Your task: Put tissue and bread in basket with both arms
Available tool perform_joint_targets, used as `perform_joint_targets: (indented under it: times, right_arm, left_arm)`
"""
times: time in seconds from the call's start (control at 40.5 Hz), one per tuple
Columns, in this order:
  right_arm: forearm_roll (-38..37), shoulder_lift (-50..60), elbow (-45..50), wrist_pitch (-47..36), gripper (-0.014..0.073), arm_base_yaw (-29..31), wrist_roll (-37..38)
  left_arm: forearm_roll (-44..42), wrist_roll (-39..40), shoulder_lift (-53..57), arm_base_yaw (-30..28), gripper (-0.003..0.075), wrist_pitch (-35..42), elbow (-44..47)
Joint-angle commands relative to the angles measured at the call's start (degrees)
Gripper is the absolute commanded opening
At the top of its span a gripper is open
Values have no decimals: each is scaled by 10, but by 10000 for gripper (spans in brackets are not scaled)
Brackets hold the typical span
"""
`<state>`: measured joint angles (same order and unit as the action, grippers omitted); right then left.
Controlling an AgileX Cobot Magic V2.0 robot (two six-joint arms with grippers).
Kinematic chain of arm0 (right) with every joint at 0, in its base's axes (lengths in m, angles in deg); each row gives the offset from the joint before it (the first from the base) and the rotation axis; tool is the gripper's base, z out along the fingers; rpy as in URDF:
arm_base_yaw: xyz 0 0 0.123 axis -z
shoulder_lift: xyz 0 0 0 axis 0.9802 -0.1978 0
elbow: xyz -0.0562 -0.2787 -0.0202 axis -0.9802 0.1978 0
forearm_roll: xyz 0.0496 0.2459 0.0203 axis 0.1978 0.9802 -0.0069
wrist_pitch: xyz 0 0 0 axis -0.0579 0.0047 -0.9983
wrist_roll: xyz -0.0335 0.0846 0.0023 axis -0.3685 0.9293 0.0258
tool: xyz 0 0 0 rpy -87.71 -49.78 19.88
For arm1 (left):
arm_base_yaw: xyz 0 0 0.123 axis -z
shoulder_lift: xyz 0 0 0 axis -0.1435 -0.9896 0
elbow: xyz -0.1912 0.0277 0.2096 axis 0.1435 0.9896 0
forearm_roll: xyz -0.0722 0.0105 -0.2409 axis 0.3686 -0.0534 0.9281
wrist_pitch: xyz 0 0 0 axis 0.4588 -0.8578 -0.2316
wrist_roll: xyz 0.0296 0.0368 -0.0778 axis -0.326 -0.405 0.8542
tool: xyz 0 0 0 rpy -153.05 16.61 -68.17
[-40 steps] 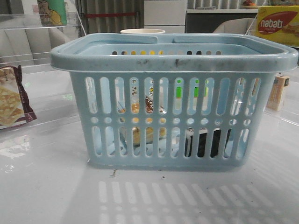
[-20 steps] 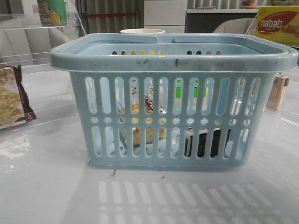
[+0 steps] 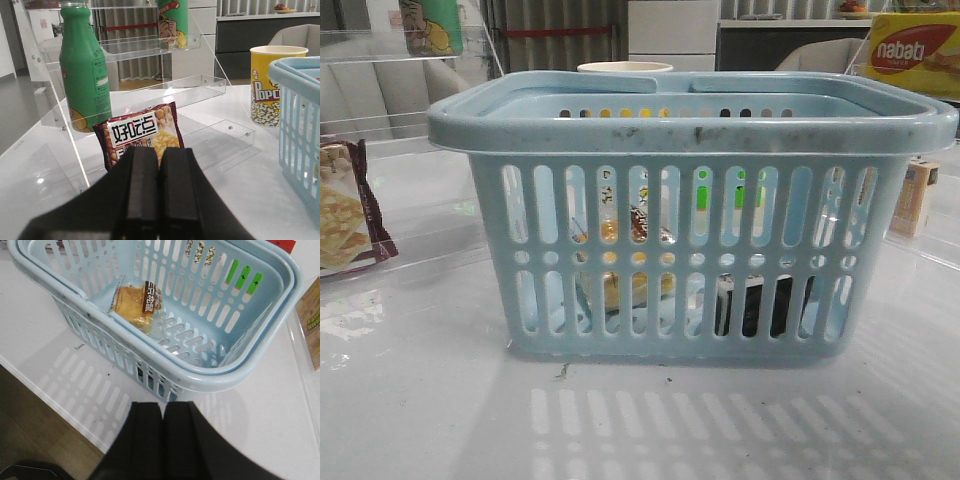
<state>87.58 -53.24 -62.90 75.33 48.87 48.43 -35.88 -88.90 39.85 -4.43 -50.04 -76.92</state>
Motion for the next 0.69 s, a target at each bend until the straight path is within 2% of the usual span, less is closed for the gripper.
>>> perform_joint_targets:
  times: [0.0, 0.667]
  right_arm:
    - [-3, 2, -14, -36, 55, 2, -6]
    - [-9, 27, 2, -45, 55, 10, -7]
  left_arm:
    - [6, -1, 11, -1, 97, 54, 0]
    - [6, -1, 11, -1, 97, 54, 0]
